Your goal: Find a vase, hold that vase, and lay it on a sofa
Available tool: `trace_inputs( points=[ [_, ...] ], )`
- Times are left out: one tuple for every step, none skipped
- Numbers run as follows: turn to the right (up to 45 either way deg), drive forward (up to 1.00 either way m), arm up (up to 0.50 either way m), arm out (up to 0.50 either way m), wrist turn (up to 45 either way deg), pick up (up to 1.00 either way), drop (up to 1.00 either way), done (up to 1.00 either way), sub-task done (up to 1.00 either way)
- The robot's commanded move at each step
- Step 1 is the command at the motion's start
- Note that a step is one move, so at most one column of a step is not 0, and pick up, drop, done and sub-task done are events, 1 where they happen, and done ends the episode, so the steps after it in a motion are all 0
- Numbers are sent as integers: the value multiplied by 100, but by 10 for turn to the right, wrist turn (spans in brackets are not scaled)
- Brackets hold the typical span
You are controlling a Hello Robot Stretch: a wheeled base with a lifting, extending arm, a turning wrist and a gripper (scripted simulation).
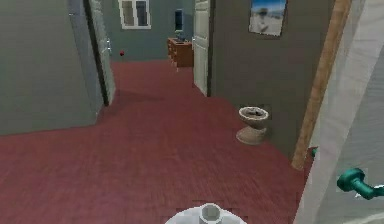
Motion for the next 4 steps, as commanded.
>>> trace_inputs(
  points=[
    [-120, 0, 0, 0, 0, 0, 0, 0, 0],
    [0, 100, 0, 0, 0, 0, 0, 0, 0],
    [0, 100, 0, 0, 0, 0, 0, 0, 0],
    [-30, 0, 0, 0, 0, 0, 0, 0, 0]
  ],
)
